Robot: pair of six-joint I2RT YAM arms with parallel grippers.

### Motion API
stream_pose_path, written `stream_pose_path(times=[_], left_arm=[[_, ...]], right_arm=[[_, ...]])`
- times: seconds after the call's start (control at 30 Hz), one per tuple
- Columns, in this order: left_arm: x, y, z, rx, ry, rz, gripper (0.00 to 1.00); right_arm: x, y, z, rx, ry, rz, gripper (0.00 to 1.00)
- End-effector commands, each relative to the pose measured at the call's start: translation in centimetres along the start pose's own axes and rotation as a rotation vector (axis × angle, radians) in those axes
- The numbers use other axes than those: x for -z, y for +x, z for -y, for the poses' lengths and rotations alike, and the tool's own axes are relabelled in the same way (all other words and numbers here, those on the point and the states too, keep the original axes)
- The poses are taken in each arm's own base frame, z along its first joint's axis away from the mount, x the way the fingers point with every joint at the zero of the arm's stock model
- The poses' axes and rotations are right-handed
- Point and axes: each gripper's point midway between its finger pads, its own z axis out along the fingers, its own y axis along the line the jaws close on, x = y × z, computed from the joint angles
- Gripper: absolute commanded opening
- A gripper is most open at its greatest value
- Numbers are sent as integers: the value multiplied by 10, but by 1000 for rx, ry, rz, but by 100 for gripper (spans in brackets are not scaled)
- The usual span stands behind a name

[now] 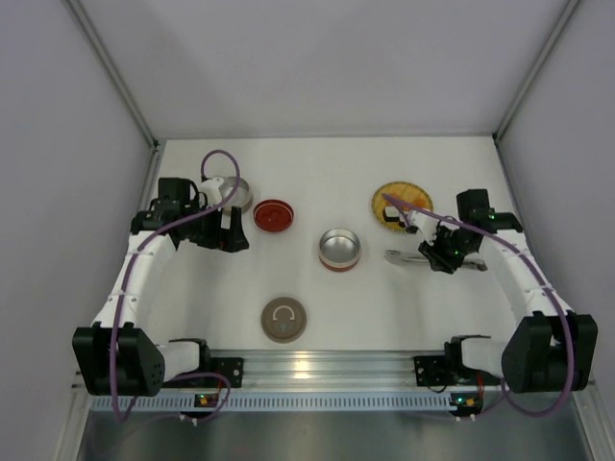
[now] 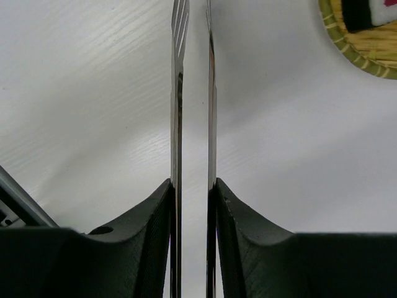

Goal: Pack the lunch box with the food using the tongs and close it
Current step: Pick up the clamp at the center of the board, then pick up the fake food from the plate.

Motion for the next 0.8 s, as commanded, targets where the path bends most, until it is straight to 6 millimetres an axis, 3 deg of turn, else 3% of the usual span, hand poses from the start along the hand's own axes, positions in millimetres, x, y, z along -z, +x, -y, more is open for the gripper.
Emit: stream_pose_path(times=[0.0, 0.33, 0.6, 0.77], left_arm=[[13, -21, 7, -49, 7, 73, 98], [13, -24, 8, -49, 12, 89, 98], [12, -23, 9, -48, 19, 90, 98], [10, -24, 8, -46, 21, 91, 98]], right_arm=[[29, -12, 1, -21, -5, 73, 31], [87, -38, 39, -149, 52, 230, 34], [97, -36, 72, -226, 110, 243, 38], [92, -30, 74, -209, 100, 213, 41]])
